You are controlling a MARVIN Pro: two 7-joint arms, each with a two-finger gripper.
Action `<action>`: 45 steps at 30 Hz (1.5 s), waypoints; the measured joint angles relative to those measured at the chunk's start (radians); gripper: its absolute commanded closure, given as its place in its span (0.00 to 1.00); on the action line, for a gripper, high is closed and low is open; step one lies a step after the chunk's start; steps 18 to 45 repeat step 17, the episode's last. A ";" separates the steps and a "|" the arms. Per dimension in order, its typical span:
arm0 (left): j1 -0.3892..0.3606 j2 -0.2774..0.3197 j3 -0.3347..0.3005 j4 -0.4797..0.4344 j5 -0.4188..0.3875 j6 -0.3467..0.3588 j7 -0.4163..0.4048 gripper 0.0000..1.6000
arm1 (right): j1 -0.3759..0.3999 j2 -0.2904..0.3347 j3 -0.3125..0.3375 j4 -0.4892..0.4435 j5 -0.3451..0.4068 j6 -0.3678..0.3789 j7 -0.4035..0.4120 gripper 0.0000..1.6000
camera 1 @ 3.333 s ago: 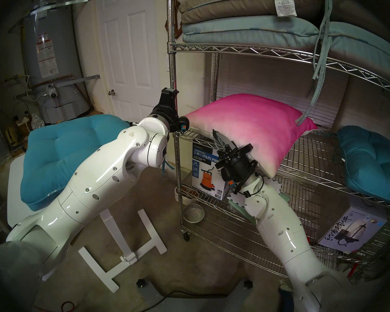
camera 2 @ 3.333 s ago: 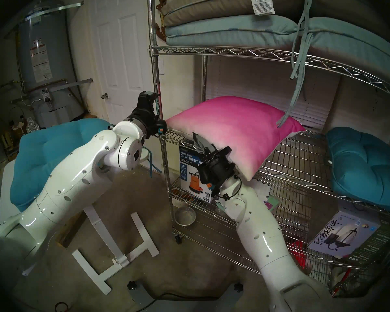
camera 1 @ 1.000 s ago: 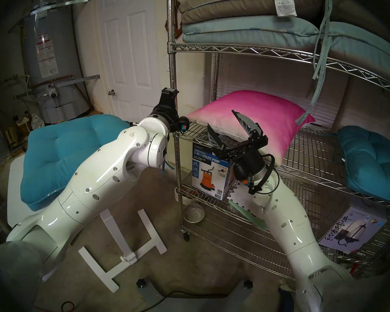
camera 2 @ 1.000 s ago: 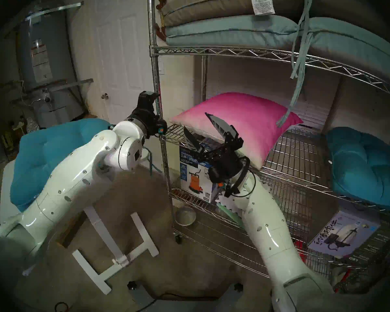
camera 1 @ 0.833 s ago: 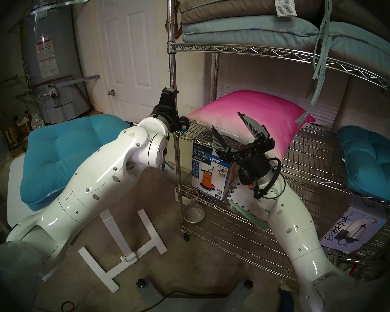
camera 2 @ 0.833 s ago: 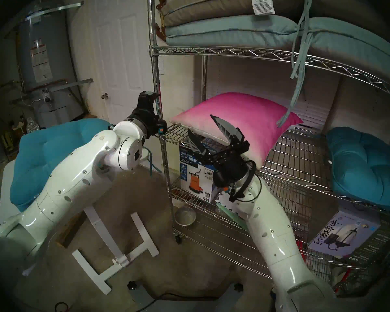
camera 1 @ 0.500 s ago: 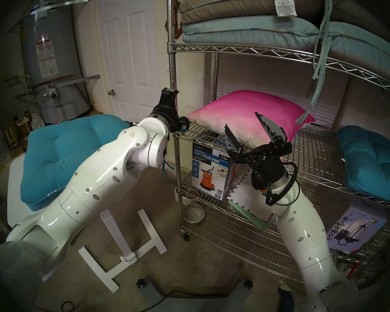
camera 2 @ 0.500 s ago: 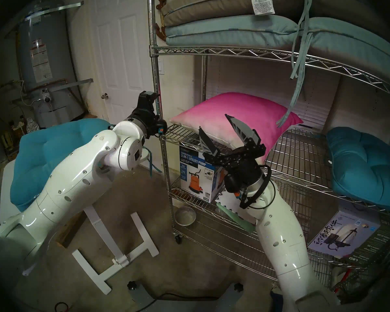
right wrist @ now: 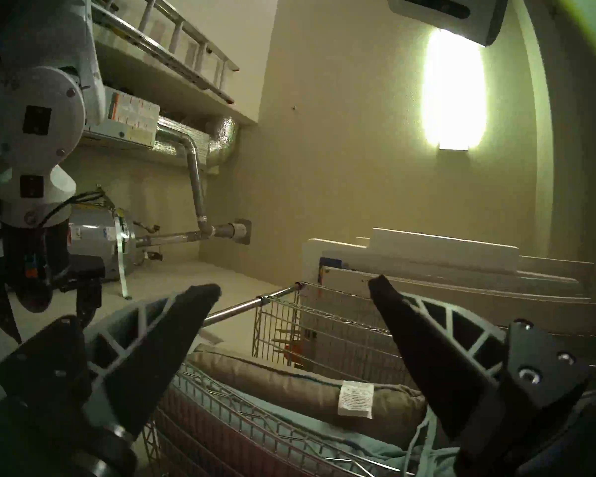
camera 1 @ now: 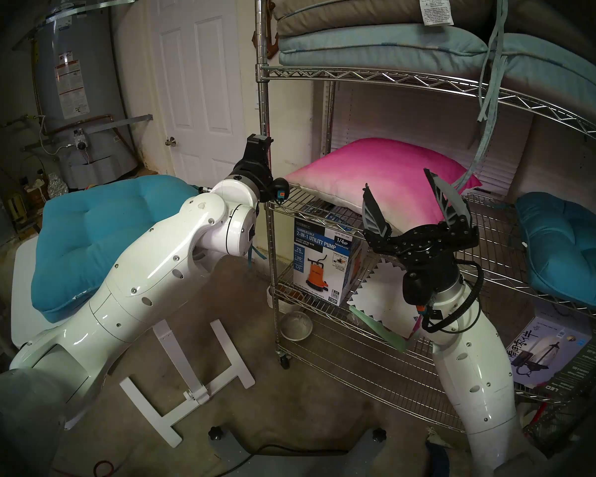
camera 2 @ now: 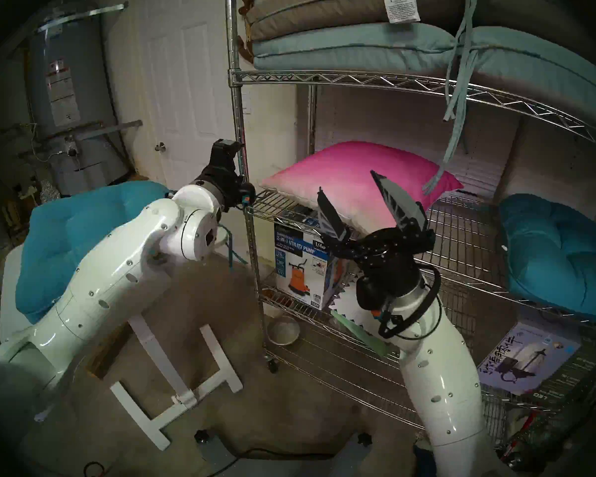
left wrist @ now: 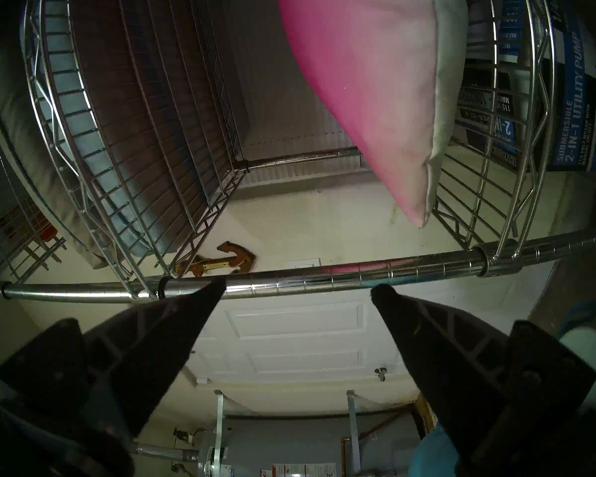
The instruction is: Put cushion on the shelf
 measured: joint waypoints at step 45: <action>0.000 0.000 -0.001 0.000 0.000 0.000 0.001 0.00 | -0.179 -0.024 0.057 -0.227 0.120 0.114 0.258 0.00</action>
